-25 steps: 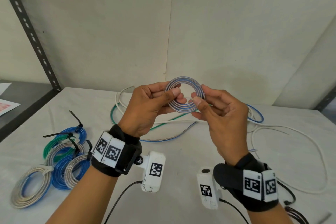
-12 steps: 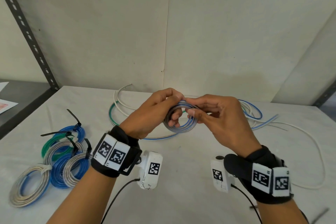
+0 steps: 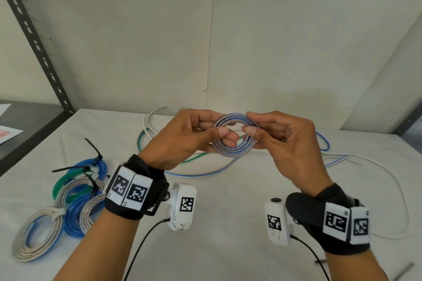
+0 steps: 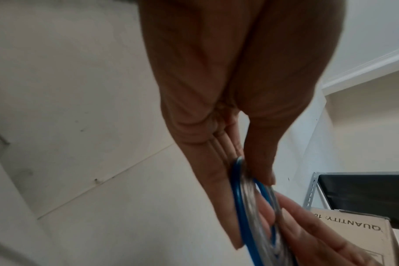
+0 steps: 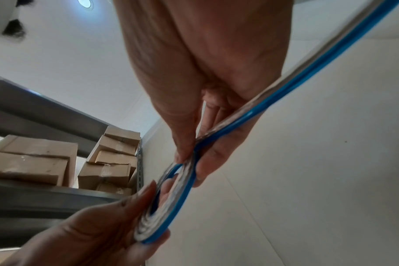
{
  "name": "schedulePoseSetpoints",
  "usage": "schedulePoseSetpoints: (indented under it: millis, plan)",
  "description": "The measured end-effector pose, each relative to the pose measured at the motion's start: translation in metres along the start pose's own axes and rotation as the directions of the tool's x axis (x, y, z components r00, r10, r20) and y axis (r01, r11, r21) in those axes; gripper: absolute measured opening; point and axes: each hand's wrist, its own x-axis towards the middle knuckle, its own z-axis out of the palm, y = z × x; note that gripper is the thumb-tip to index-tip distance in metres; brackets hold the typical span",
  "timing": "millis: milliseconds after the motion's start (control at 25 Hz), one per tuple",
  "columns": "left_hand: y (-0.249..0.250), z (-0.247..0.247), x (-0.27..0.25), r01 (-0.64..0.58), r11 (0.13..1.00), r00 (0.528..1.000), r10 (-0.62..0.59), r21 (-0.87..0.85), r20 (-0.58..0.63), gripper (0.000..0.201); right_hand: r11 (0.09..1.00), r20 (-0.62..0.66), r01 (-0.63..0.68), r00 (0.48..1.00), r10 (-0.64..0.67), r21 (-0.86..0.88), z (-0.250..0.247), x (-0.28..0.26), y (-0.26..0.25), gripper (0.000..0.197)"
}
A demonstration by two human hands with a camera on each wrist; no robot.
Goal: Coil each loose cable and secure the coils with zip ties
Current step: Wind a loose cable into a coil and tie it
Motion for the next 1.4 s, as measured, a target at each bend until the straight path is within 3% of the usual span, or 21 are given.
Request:
schedulePoseSetpoints:
  millis: [160,280,480,640,720,920,1080,1280,1400]
  plan:
    - [-0.002,-0.001,0.002,-0.032,0.999,0.997,0.030,-0.019,-0.072,0.023,0.996,-0.025,-0.013,1.000,0.015,0.088,0.005,0.000,-0.003,0.022]
    - [-0.003,0.000,0.004,-0.042,0.997,0.990,0.033,-0.067,-0.134,0.021,0.982,-0.150,-0.012,0.988,0.041,0.191,0.013,-0.001,-0.001,0.012]
    - [-0.002,-0.006,0.008,-0.112,0.968,0.957,0.044,-0.225,-0.286,0.020,0.981,-0.160,-0.060,0.983,0.090,0.187,0.023,-0.006,0.003,0.007]
    - [-0.004,0.006,0.011,-0.157,0.947,0.939,0.056,-0.279,-0.338,0.019,0.987,-0.281,0.023,0.960,0.023,0.160,0.037,-0.011,0.002,0.007]
    - [-0.006,0.010,0.012,-0.168,0.941,0.938,0.060,-0.295,-0.341,0.019,0.990,-0.313,0.036,0.950,0.009,0.138,0.040,-0.011,0.002,0.008]
    - [-0.010,0.022,0.014,-0.197,0.914,0.935,0.067,-0.355,-0.348,0.023,0.962,-0.376,0.024,0.923,0.083,0.272,0.043,-0.012,0.003,0.007]
    - [-0.013,0.033,0.014,-0.195,0.897,0.938,0.052,-0.397,-0.342,0.028,0.966,-0.408,0.068,0.912,0.041,0.248,0.037,-0.009,0.002,0.009]
    - [-0.015,0.035,0.014,-0.164,0.911,0.952,0.047,-0.377,-0.301,0.025,0.964,-0.398,0.064,0.916,0.046,0.259,0.030,-0.003,0.010,0.007]
    - [-0.014,0.026,0.014,-0.106,0.955,0.966,0.033,-0.278,-0.258,0.032,0.987,-0.312,0.058,0.950,-0.009,0.149,0.021,0.001,0.016,0.009]
